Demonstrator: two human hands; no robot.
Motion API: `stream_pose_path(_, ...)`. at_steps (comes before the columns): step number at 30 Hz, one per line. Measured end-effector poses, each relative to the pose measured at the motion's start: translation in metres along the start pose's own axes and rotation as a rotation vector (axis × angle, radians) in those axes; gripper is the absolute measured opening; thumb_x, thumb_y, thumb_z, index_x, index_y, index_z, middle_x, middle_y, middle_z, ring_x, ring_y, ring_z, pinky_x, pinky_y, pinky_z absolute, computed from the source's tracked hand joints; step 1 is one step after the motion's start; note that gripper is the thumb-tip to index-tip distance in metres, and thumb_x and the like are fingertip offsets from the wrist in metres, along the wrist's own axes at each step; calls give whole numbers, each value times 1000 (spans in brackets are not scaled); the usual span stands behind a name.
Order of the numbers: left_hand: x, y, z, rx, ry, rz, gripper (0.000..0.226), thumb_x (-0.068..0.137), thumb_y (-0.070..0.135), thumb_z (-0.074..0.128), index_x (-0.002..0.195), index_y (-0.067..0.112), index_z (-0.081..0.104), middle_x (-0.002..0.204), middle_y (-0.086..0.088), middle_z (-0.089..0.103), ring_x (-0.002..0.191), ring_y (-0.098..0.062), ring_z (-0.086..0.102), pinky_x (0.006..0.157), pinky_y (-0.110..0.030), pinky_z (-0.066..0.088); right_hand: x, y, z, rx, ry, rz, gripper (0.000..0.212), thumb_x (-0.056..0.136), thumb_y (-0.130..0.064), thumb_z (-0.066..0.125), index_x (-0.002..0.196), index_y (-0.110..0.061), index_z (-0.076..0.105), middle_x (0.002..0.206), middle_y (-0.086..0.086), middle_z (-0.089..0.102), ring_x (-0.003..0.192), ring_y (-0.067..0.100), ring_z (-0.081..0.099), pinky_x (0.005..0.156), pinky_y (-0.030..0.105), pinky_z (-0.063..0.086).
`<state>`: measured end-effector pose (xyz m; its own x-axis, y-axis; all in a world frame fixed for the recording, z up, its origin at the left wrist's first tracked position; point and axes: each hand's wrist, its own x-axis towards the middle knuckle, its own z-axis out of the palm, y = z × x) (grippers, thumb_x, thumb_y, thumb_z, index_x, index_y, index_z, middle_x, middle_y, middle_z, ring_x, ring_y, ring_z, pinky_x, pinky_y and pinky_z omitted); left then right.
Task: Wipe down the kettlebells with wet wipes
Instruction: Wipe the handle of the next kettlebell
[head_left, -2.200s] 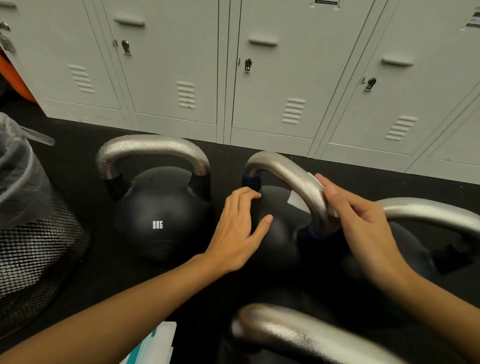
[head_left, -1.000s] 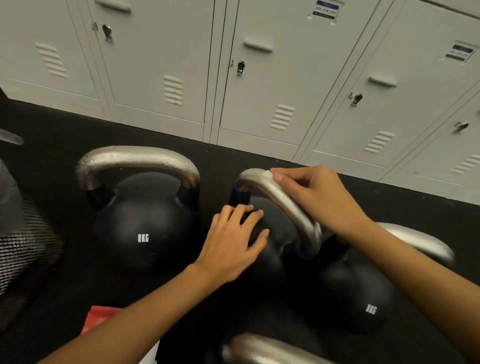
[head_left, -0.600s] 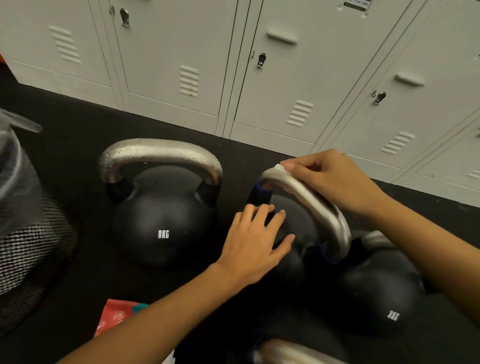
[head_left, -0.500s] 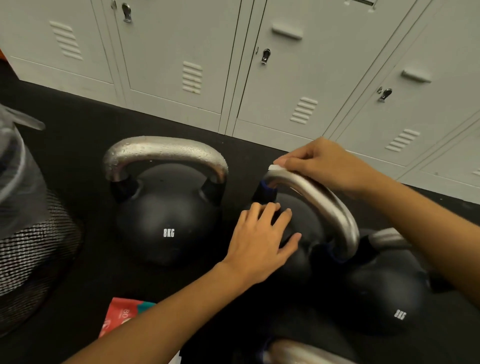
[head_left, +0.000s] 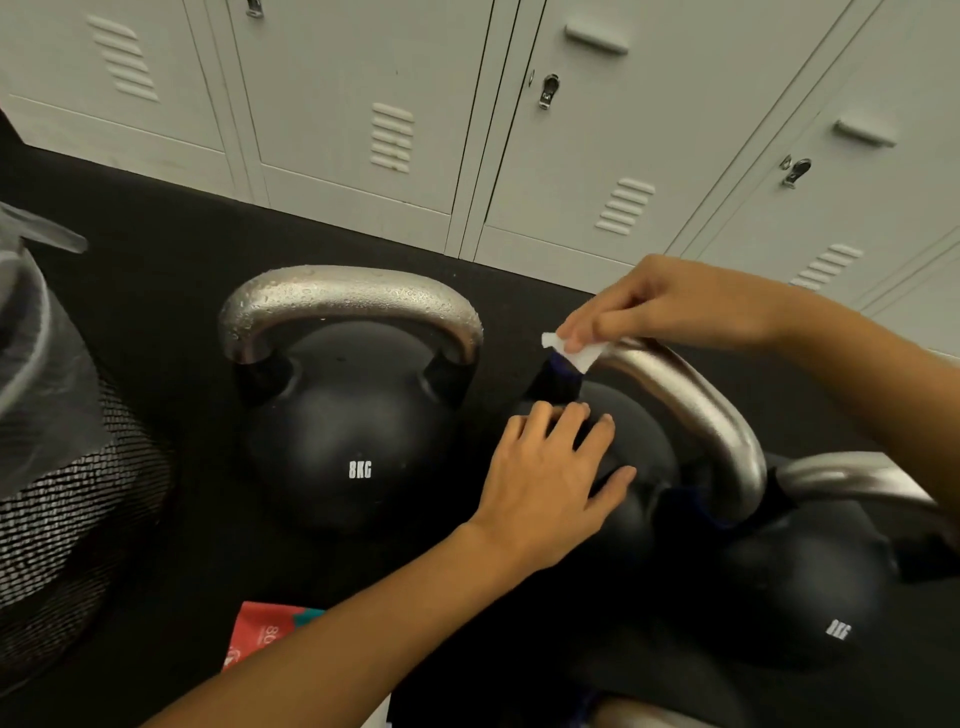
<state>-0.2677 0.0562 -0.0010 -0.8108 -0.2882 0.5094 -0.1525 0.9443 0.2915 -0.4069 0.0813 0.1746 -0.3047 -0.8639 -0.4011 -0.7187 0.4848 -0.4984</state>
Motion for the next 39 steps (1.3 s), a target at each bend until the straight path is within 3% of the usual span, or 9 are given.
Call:
stream_pose_path(7,5,-3,-5,10,-48,7,56,89,59,37,119,19,63,114,-1,62,93,-23,56,69,-34,51,-65,38,23,116,330,-217,16,85,-17,71,97,-21,80,113,-19,71,118,-2,59,104,22,44)
stream_pose_path(11,7,-2,-8,13,-71,4,57,89,61,36,121,21,60,116,1,60,95,-21,55,69,-33,52,-78,53,33,-50,408,-416,21,88,-28,70,106,-18,76,116,-12,71,122,6,59,103,26,47)
stream_pose_path(15,10,-1,-13,67,-88,36,56,88,61,35,117,20,62,114,0,62,92,-21,57,63,-32,53,-60,45,27,-278,281,-502,28,88,-31,63,111,-21,76,121,-13,68,126,1,53,104,20,43)
stream_pose_path(18,13,-1,-15,112,-90,65,55,88,60,33,112,20,63,110,0,63,90,-21,58,55,-30,52,-26,24,17,-418,155,-404,23,90,-23,63,109,-26,75,125,-17,63,120,-3,52,100,8,37)
stream_pose_path(21,14,0,-17,150,-104,71,55,88,59,31,110,21,64,108,1,63,89,-21,59,48,-28,50,16,1,12,-439,-52,-201,20,93,-22,60,106,-25,75,121,-13,67,109,4,59,102,23,41)
stream_pose_path(26,16,0,-21,123,-182,94,53,90,59,38,120,20,57,119,-1,58,99,-24,55,50,-28,46,36,3,3,67,-201,98,20,93,-23,63,105,-14,76,104,6,75,99,27,69,88,34,56)
stream_pose_path(31,12,1,-19,147,-124,65,55,89,60,31,116,21,60,112,2,60,94,-20,57,45,-26,47,-2,30,11,637,52,243,24,99,-20,54,110,-13,74,97,15,75,71,21,69,54,27,58)
stream_pose_path(35,9,3,-17,139,-113,40,56,89,60,29,117,22,59,113,1,61,97,-20,57,47,-27,51,-38,44,30,781,217,249,23,97,-23,57,105,-14,77,98,16,75,86,31,69,83,43,56)
stream_pose_path(39,8,4,-17,142,-118,25,56,90,61,31,121,22,58,117,2,61,98,-18,58,49,-24,49,-67,45,49,625,443,140,22,98,-24,57,96,-24,79,91,4,77,93,29,71,84,38,55)
